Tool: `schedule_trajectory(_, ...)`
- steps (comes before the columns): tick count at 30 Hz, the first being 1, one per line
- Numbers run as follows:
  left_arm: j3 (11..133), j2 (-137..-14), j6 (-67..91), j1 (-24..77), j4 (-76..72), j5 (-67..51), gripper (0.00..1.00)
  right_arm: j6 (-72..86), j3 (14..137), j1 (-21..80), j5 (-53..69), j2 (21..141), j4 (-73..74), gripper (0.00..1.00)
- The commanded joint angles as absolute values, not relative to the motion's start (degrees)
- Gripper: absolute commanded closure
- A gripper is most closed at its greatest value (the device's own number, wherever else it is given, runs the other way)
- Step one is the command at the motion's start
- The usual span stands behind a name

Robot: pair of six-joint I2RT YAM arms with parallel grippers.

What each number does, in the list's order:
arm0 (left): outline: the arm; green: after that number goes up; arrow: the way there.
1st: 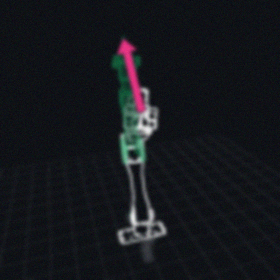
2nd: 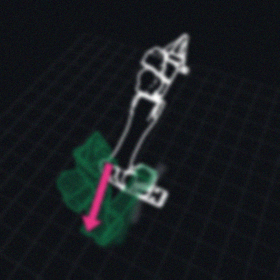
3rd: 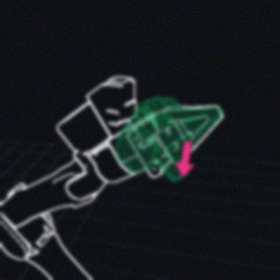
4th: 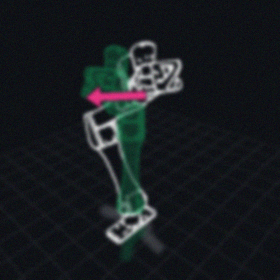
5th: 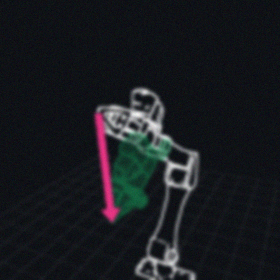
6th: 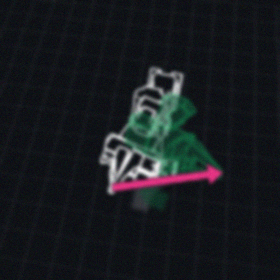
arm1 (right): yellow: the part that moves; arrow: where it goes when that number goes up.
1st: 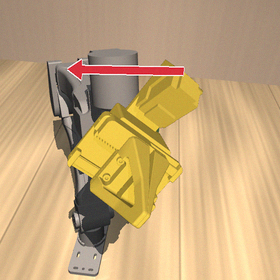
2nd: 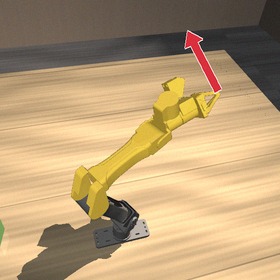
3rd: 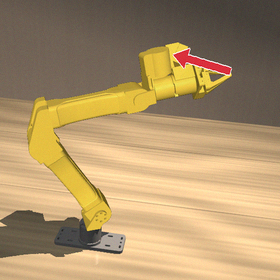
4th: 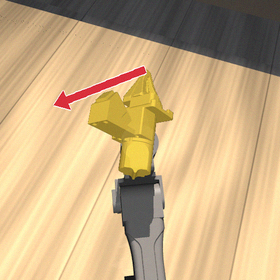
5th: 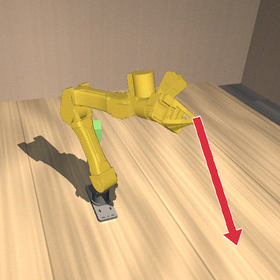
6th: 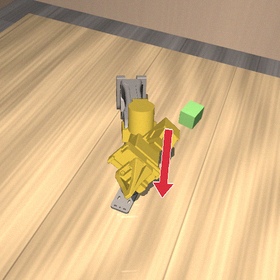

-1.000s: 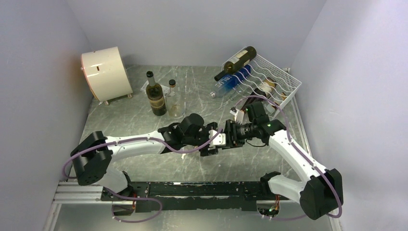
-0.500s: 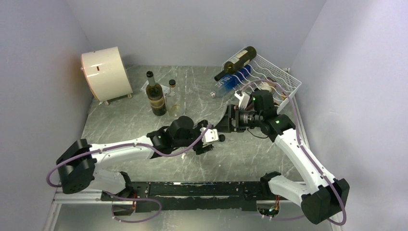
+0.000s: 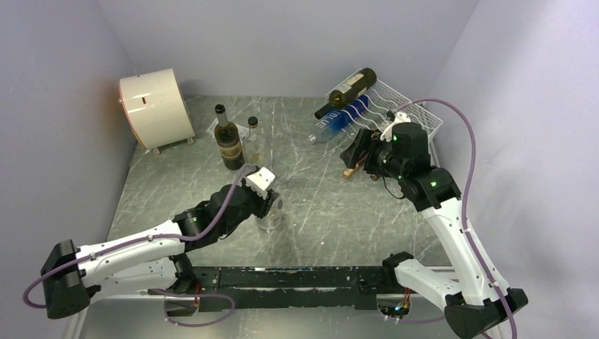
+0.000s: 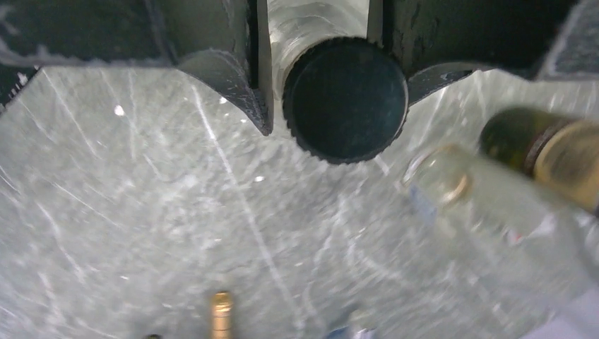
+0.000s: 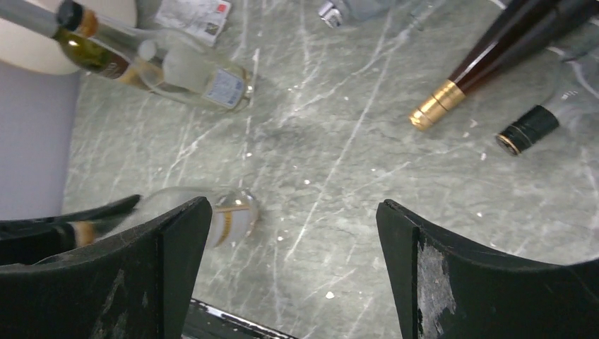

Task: Take the wine bottle off the wine rack

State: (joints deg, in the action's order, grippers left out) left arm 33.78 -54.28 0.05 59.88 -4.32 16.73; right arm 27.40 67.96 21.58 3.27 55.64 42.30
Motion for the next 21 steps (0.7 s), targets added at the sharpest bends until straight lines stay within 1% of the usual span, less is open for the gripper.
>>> schedule_trajectory(1,37.53,-49.29,12.99,59.06,3.79,38.81,0.93,25.97,65.88,21.27,-3.26,54.77,44.24,0.09)
schedule_trajectory(6,43.39,-45.01,19.44,56.9,16.22,45.82,0.93,25.83,63.9,21.18,-4.22,54.99,44.14,0.09)
schedule_trajectory(11,46.51,-42.23,20.21,49.95,20.95,48.6,0.93,26.08,62.64,21.14,-3.08,55.62,42.52,0.09)
schedule_trajectory(13,46.8,-41.18,18.14,45.19,19.13,48.58,0.93,26.04,62.44,21.18,-2.78,55.92,42.37,0.09)
schedule_trajectory(16,45.92,-40.92,14.55,37.95,12.26,47.8,0.93,25.98,61.79,21.18,-2.64,55.86,41.98,0.09)
schedule_trajectory(19,45.54,-43.68,11.78,31.1,2.45,45.06,0.93,26.09,60.79,21.18,-2.55,55.87,41.47,0.09)
schedule_trajectory(21,46.55,-47.05,12.16,27.06,-0.78,44.06,0.93,26.03,60.41,21.18,-2.59,56.07,41.69,0.1)
